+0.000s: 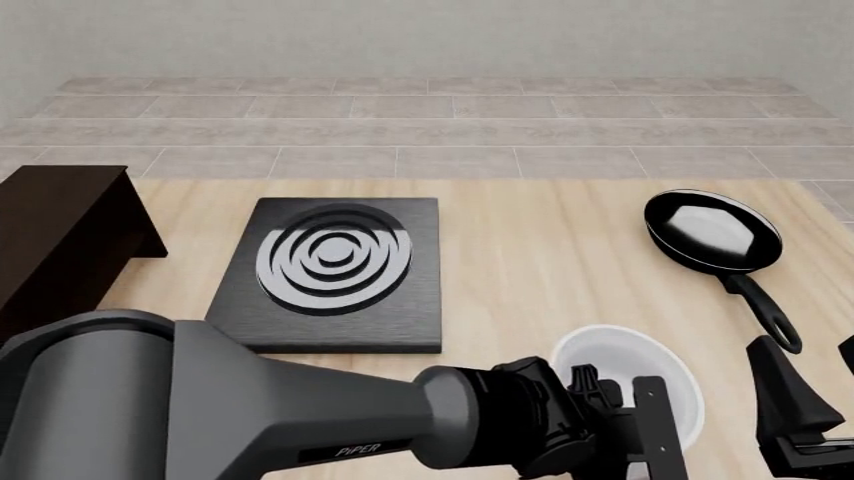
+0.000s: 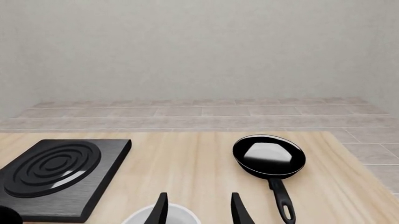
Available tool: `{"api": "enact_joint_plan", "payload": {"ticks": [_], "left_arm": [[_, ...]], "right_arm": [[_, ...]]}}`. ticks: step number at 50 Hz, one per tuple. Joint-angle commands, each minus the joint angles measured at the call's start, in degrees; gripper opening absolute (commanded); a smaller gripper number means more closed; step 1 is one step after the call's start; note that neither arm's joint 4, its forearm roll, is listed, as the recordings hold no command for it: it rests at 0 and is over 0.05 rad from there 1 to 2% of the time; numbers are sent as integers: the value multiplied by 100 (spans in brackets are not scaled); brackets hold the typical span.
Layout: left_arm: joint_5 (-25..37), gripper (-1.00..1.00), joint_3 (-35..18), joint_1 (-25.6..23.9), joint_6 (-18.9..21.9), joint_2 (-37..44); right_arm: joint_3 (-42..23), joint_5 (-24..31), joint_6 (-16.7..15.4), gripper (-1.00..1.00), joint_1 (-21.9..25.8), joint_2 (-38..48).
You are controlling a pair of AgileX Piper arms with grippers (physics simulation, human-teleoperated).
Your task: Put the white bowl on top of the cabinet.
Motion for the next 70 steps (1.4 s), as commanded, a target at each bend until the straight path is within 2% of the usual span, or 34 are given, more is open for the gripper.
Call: {"api": "enact_joint_plan", "payload": {"ticks": [1, 2, 3, 19, 35, 43, 55, 63, 70], "left_arm": [[131, 100, 104, -27, -8, 247], [144, 100, 107, -41, -16, 240], [150, -100, 116, -49, -11, 226], [524, -100, 39, 116, 350, -277], [1012, -100, -85, 539, 638, -1067], [1185, -100, -114, 897, 600, -1428], [1307, -100, 312, 1589, 745, -2067], [1498, -100, 260, 2042, 667, -2452], [1824, -100, 31, 2639, 838, -2742]], "right_arm": [[26, -25, 11, 100, -1, 0], [28, -27, 11, 100, -1, 0], [3, 1, 12, 100, -1, 0], [-4, 10, 28, 100, -5, 0], [-62, 67, 48, 100, 2, 4], [-34, 58, 38, 100, 6, 0], [-89, 89, 37, 100, 40, 3], [-123, 119, 34, 100, 32, 2], [-115, 108, 42, 100, 53, 2]]}}
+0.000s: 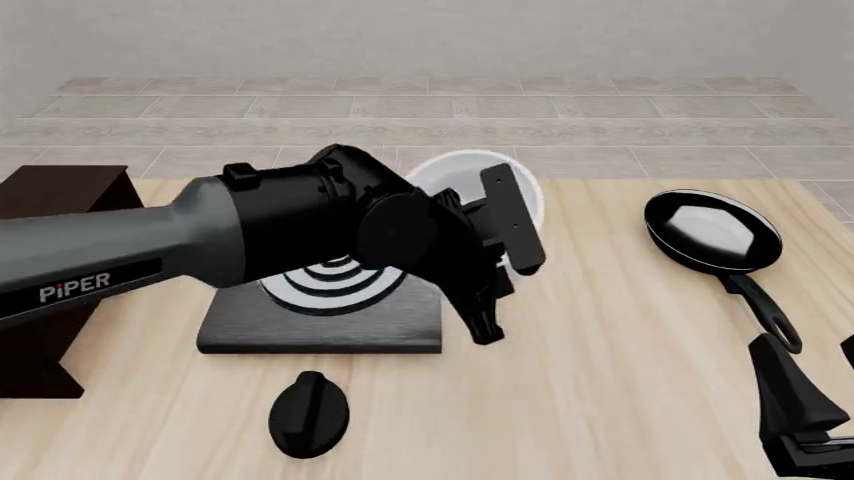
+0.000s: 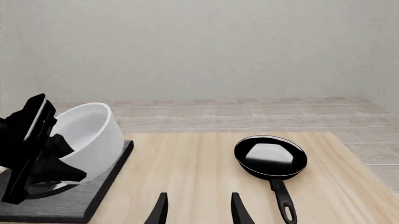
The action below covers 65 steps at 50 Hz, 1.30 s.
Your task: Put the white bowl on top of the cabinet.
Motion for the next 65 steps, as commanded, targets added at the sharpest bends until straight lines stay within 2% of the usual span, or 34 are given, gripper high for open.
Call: {"api": "enact_joint_plan", "payload": {"ticks": [1, 6, 12, 15, 19, 24, 29, 35, 37, 41, 43, 49, 61, 65], "left_arm": [[412, -100, -299, 899, 187, -572], [681, -100, -631, 1263, 50, -783], [835, -100, -649, 1801, 27, -1016], [786, -100, -318, 2173, 296, -1137], [791, -100, -24, 2694, 450, -1367], [845, -100, 118, 3163, 412, -1577], [984, -100, -8, 3415, 304, -1709], [1049, -100, 12, 4055, 335, -1802], [1022, -100, 135, 4407, 343, -1852], [1046, -100, 157, 4634, 292, -1907], [1155, -100, 11, 4791, 93, -1922], [1271, -100, -365, 5419, -33, -1792], [755, -100, 290, 6242, -84, -1774], [517, -100, 588, 6446, 81, -1756]], "right_arm": [[-6, 6, 1, 100, 24, 1], [-19, 16, 27, 100, 22, 0], [-55, 39, 42, 100, 37, 0], [-48, 29, 54, 100, 21, 0], [-53, 47, 57, 100, 16, 0], [-28, 33, 47, 100, 13, 1], [-33, 49, 40, 100, -17, 1], [-27, 47, 26, 100, -14, 0], [-22, 44, 19, 100, -7, 0], [-23, 63, 4, 100, -13, 0], [7, 56, 1, 100, -31, 1], [-9, 83, 28, 100, -79, 1], [33, 101, 66, 100, -115, 2], [56, 86, 64, 100, -95, -2]]}}
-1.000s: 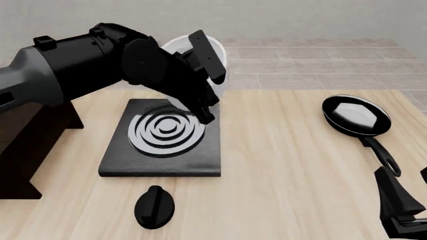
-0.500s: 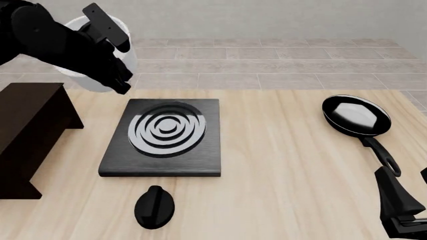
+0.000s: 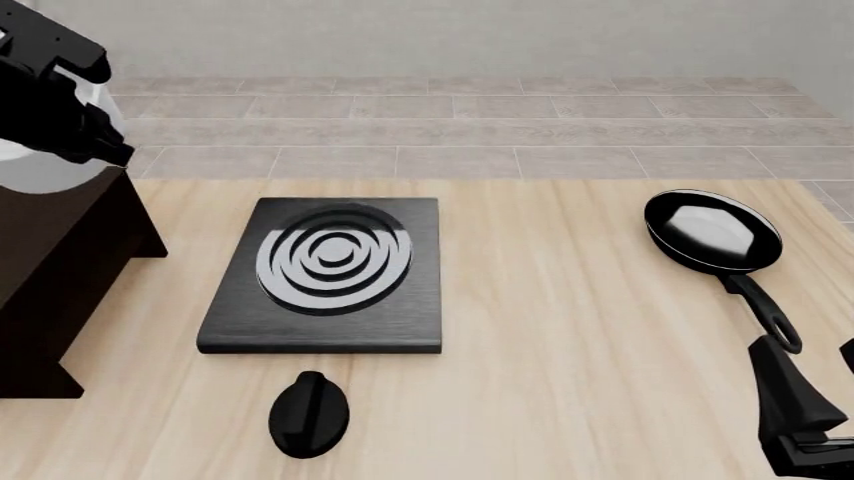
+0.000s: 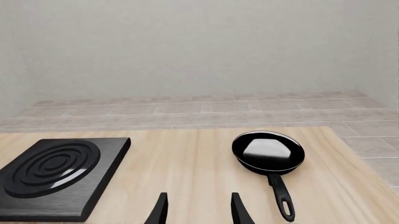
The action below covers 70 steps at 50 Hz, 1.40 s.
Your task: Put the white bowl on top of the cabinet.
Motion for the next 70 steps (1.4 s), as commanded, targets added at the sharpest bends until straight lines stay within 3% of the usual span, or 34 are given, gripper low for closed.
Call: {"api": "enact_joint_plan", "payload": {"ticks": [1, 5, 9, 14, 28, 38, 46, 47, 70], "left_arm": [[-511, -100, 498, 691, -66, -31], [-827, -100, 739, 900, 20, 108], [-1362, -100, 963, 1226, 489, 173], [-1739, -100, 1094, 1442, 518, 381], [-2301, -100, 1566, 1429, 6, 847], [-2408, -100, 1862, 1533, -14, 916], [-2250, -100, 1652, 1537, -138, 851], [-2200, 100, 1572, 1485, -217, 833], [-1964, 100, 1293, 1292, -150, 111]], "right_arm": [[43, 8, 15, 100, -19, -3], [47, 31, 59, 100, -53, -2], [64, 51, 136, 100, -46, -2], [103, 46, 105, 100, -68, -2], [156, 76, 11, 100, -88, 0], [156, 79, -10, 100, -73, 0], [157, 79, -9, 100, -65, 1], [157, 80, -6, 100, -66, 1], [156, 89, -45, 100, -21, 1]]}}
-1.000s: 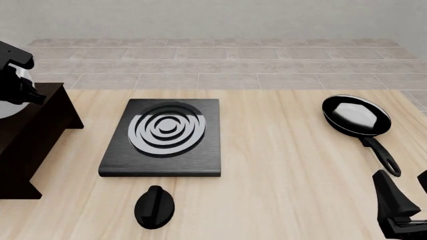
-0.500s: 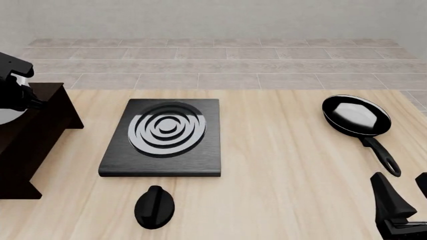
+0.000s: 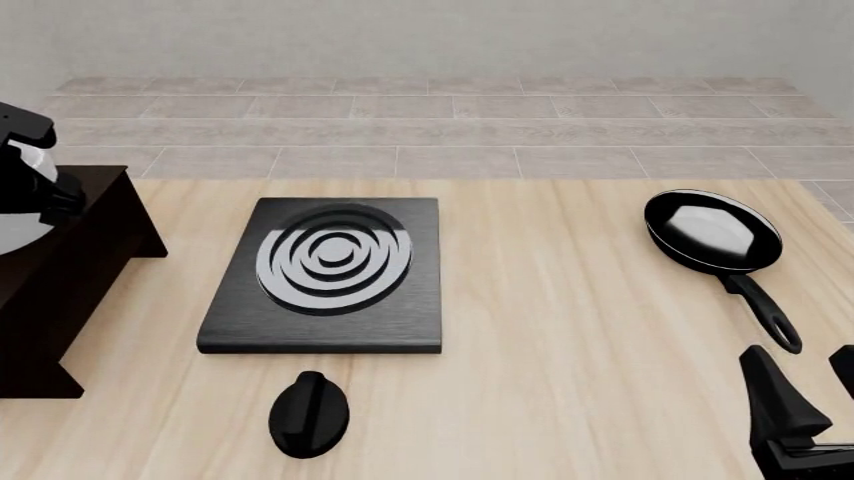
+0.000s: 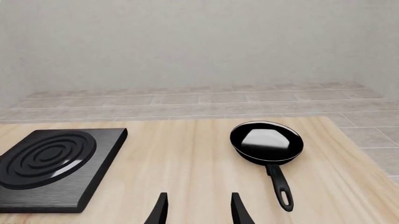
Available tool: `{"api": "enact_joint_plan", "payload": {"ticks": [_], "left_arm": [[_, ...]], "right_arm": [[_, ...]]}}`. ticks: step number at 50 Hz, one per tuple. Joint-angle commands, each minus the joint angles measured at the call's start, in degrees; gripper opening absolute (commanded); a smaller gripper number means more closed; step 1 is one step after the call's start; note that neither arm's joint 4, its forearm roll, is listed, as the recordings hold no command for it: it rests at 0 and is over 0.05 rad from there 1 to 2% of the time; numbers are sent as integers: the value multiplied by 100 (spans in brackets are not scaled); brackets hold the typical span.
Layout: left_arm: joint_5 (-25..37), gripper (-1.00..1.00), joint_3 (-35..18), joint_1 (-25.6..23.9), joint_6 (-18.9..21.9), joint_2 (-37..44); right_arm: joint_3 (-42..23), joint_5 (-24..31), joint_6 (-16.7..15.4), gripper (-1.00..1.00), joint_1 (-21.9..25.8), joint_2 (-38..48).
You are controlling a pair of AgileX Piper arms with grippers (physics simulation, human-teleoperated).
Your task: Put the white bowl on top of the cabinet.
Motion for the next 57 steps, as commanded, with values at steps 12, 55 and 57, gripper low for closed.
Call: {"api": "enact_joint_plan", "payload": {"ticks": [12, 55, 57], "left_arm": [[329, 100, -91, -165, 167, -852], [30, 100, 1956, -1732, -36, -4101], [40, 100, 2090, -1920, -13, -4248]], "right_arm": [[1, 33, -48, 100, 38, 1], [1, 25, -133, 100, 77, -2], [1, 23, -129, 100, 80, -2]]}}
